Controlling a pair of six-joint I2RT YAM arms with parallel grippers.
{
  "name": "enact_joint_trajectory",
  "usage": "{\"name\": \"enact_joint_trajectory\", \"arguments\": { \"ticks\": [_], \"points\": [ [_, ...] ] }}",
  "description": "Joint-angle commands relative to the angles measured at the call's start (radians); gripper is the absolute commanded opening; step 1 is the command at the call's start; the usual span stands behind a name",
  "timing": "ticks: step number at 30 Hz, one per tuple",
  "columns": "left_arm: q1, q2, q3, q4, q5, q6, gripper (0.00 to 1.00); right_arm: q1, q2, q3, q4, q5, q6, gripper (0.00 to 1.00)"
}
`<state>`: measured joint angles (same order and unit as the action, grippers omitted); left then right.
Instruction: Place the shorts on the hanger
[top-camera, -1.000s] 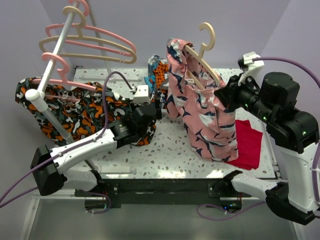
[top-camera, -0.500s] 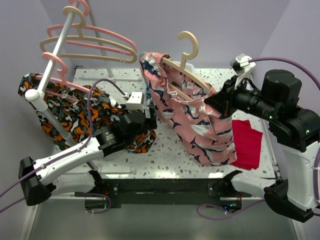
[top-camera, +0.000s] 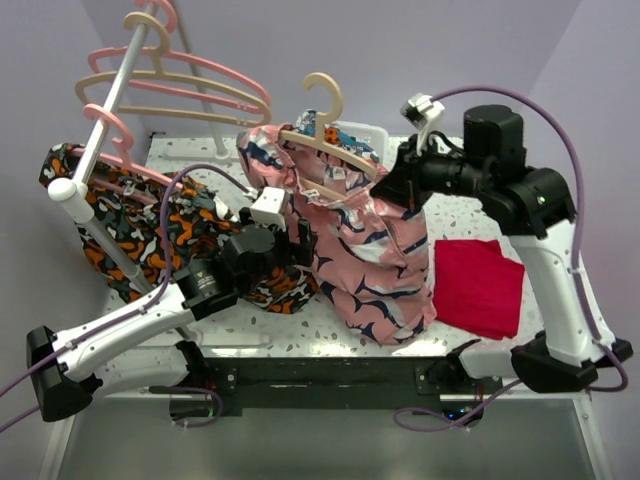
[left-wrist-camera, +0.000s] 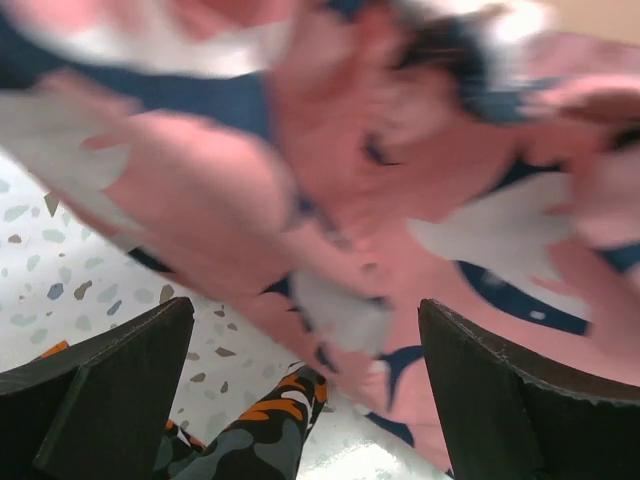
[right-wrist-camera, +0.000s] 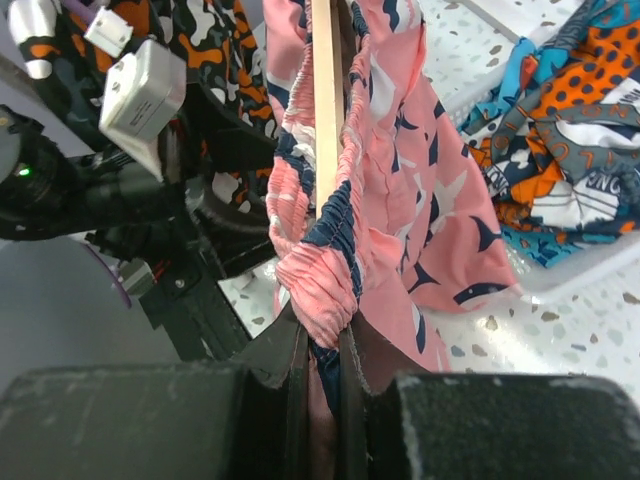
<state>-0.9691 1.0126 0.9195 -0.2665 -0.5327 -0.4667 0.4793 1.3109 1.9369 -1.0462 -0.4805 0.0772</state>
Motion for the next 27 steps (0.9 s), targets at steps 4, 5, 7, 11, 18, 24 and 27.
{"name": "enact_joint_trajectory", "arguments": {
  "ticks": [4, 5, 7, 11, 18, 24, 27],
  "points": [
    [-0.002, -0.031, -0.002, 0.095, 0.120, 0.097, 1.00, -0.001, 0.103, 0.094, 0.163, -0.164, -0.120, 0.00],
    [-0.002, -0.031, -0.001, 0.095, 0.129, 0.106, 1.00, -0.001, 0.111, 0.096, 0.190, -0.184, -0.123, 0.00],
    [-0.002, -0.028, 0.013, 0.093, 0.157, 0.129, 1.00, -0.001, 0.135, 0.096, 0.225, -0.228, -0.122, 0.00],
    [-0.002, -0.012, 0.038, 0.087, 0.192, 0.158, 1.00, 0.001, 0.212, 0.158, 0.268, -0.269, -0.120, 0.00],
    [-0.002, 0.003, 0.073, 0.115, 0.295, 0.204, 1.00, 0.085, 0.315, 0.240, 0.340, -0.185, -0.140, 0.00],
    [-0.003, 0.007, 0.082, 0.144, 0.485, 0.292, 1.00, 0.091, 0.402, 0.316, 0.384, -0.165, -0.160, 0.00],
    [-0.003, 0.023, 0.082, 0.158, 0.560, 0.309, 1.00, 0.093, 0.451, 0.384, 0.390, -0.188, -0.151, 0.00]
  ]
}}
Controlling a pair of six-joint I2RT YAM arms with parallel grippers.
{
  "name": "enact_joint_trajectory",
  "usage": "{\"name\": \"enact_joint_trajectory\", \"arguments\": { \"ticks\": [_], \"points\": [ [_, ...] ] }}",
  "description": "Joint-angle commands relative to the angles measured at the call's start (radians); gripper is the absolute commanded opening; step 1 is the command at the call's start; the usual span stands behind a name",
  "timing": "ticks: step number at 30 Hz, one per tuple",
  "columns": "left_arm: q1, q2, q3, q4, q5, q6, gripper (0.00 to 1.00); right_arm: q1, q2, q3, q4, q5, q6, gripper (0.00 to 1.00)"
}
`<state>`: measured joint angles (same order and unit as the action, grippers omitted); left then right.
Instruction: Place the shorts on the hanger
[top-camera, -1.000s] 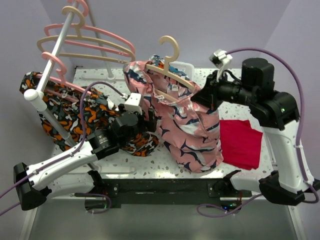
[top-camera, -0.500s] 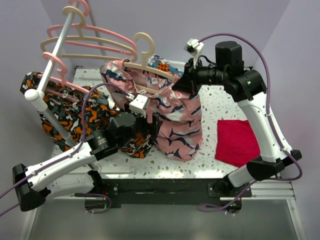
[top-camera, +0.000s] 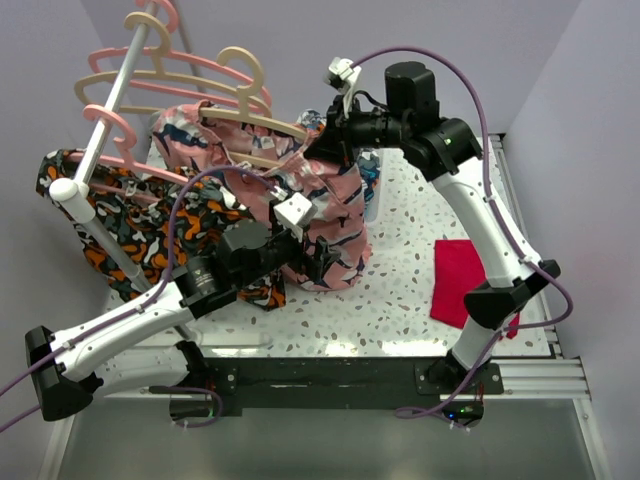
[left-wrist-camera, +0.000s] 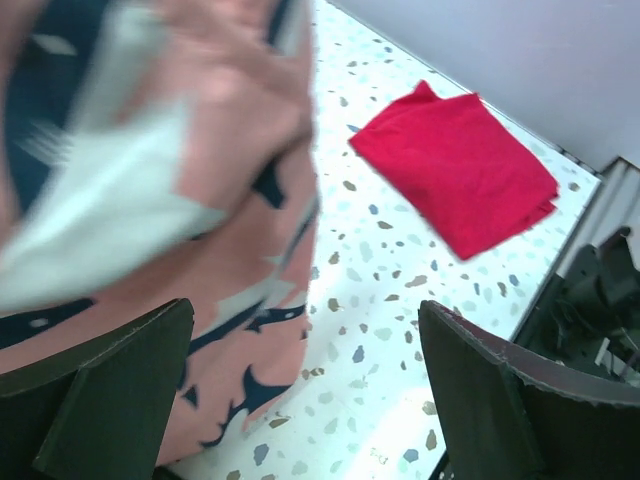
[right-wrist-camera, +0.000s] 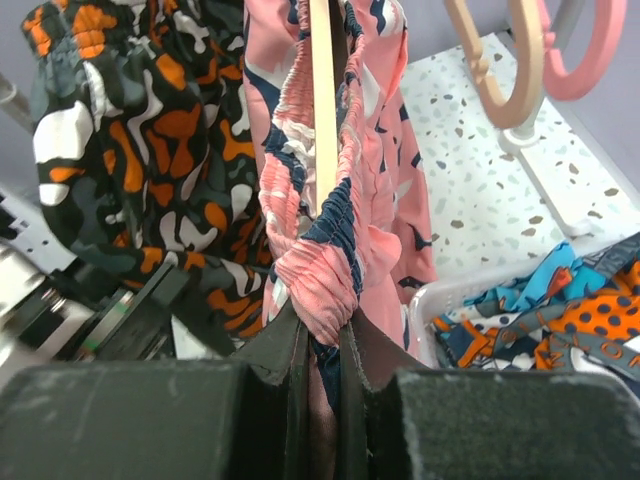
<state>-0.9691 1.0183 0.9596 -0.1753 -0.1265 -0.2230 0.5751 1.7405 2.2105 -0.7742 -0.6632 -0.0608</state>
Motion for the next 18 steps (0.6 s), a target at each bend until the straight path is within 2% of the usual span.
{"name": "enact_joint_trajectory", "arguments": {
  "ticks": [1, 7, 18],
  "points": [
    [-0.006, 0.020, 0.042, 0.071, 0.174, 0.077, 1.00, -0.003, 0.025, 0.117, 0.150, -0.009, 0.004, 0.00],
    [-0.065, 0.065, 0.060, 0.071, 0.232, 0.140, 1.00, 0.026, 0.065, 0.149, 0.205, 0.022, 0.018, 0.00],
    [-0.146, 0.075, 0.050, 0.073, 0.304, 0.203, 1.00, 0.091, 0.100, 0.184, 0.265, -0.030, -0.019, 0.00]
  ]
}}
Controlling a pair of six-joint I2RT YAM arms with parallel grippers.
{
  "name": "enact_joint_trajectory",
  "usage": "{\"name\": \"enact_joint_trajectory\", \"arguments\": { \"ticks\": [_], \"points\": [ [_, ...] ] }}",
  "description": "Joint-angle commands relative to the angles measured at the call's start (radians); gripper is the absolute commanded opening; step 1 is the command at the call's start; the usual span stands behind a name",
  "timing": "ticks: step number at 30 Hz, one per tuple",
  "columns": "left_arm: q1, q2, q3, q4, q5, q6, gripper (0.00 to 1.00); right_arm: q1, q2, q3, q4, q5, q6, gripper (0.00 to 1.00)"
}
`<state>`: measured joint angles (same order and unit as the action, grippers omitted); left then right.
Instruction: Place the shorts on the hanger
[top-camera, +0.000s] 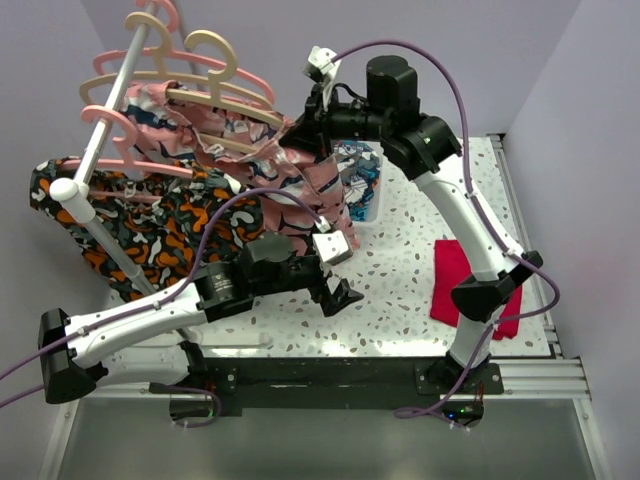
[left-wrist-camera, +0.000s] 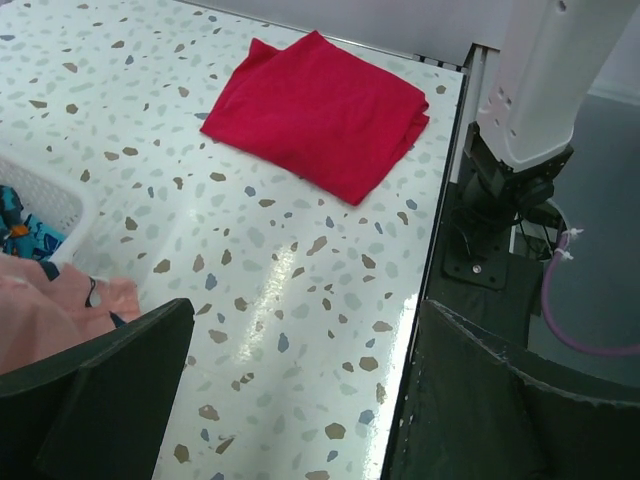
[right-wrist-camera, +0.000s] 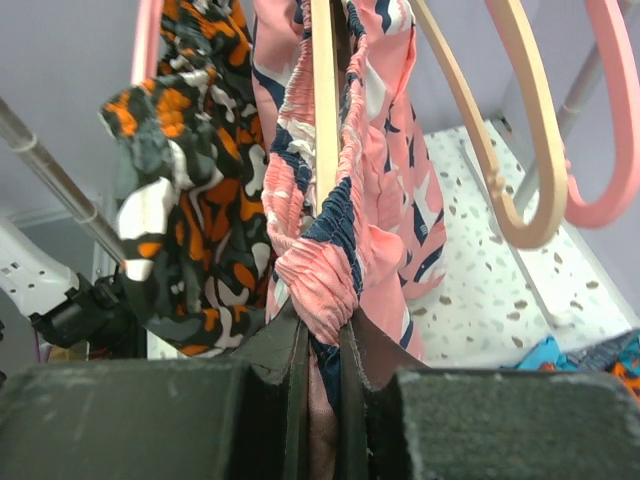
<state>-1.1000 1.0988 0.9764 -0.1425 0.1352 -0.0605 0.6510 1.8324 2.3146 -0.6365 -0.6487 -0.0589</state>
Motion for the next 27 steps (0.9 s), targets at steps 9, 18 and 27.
{"name": "enact_joint_trajectory", "arguments": {
  "ticks": [9, 18, 27],
  "points": [
    [-0.049, -0.024, 0.013, 0.000, 0.060, 0.056, 1.00, 0.038, 0.060, 0.100, 0.219, -0.068, 0.022, 0.00],
    [-0.078, -0.053, -0.031, -0.065, 0.021, 0.022, 0.98, 0.064, 0.148, 0.193, 0.270, -0.040, 0.080, 0.00],
    [-0.139, -0.056, -0.097, -0.078, -0.014, -0.005, 0.97, 0.121, 0.214, 0.246, 0.281, 0.021, 0.068, 0.00]
  ]
}}
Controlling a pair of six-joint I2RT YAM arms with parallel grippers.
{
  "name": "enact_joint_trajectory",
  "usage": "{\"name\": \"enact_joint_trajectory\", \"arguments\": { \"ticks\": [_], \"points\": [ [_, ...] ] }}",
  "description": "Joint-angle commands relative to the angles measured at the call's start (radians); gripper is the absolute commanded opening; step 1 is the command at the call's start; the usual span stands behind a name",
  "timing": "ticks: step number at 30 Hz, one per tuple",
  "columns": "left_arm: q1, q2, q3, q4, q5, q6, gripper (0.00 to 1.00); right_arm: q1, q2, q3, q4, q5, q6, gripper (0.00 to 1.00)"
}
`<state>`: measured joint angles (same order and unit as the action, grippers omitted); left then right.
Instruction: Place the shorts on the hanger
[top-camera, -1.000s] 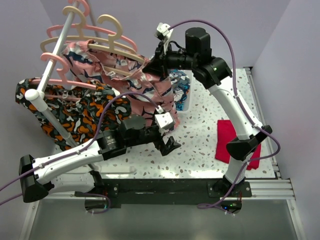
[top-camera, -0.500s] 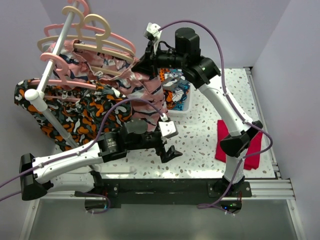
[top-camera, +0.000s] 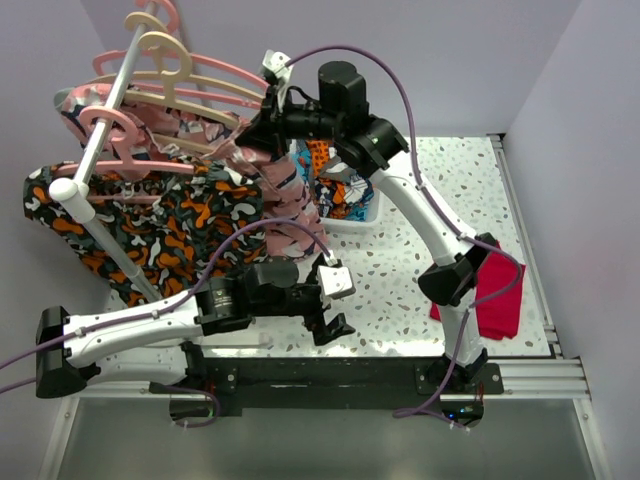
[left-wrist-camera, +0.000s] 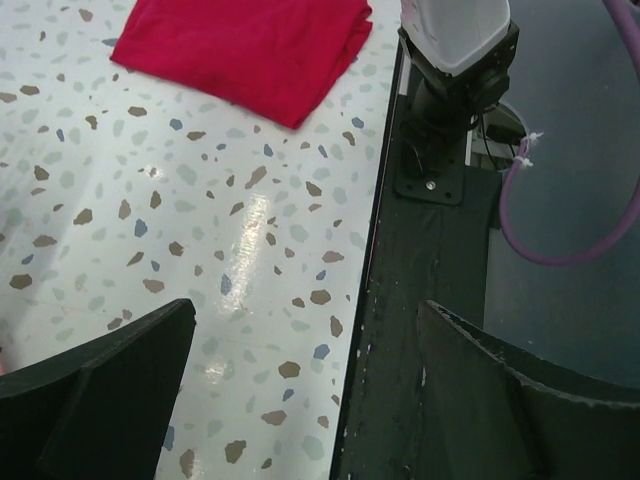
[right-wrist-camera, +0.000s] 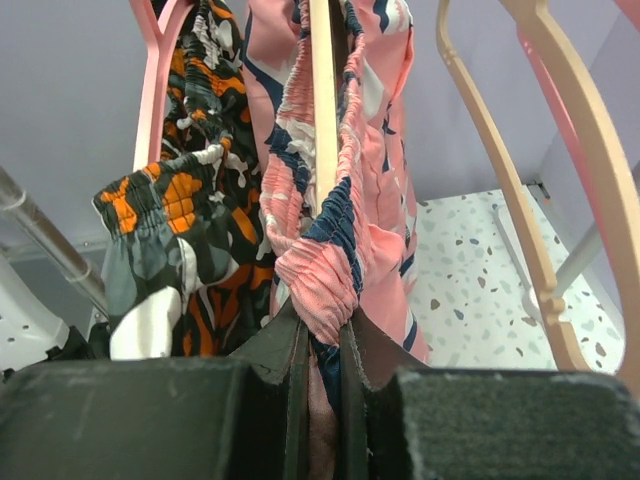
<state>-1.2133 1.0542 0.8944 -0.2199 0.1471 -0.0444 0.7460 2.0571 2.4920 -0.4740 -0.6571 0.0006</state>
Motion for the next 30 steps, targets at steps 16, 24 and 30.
{"name": "enact_joint_trajectory", "arguments": {
  "ticks": [16, 24, 30],
  "points": [
    [-0.057, 0.024, -0.060, 0.039, -0.069, -0.045, 0.96, 0.101, 0.063, 0.113, 0.103, 0.106, -0.047, 0.00],
    [-0.065, 0.046, -0.055, 0.048, -0.066, -0.040, 0.96, 0.112, 0.081, 0.122, 0.063, 0.129, -0.085, 0.00],
    [-0.068, 0.058, -0.055, 0.054, -0.060, -0.038, 0.96, 0.116, 0.092, 0.131, 0.051, 0.140, -0.103, 0.00]
  ]
}}
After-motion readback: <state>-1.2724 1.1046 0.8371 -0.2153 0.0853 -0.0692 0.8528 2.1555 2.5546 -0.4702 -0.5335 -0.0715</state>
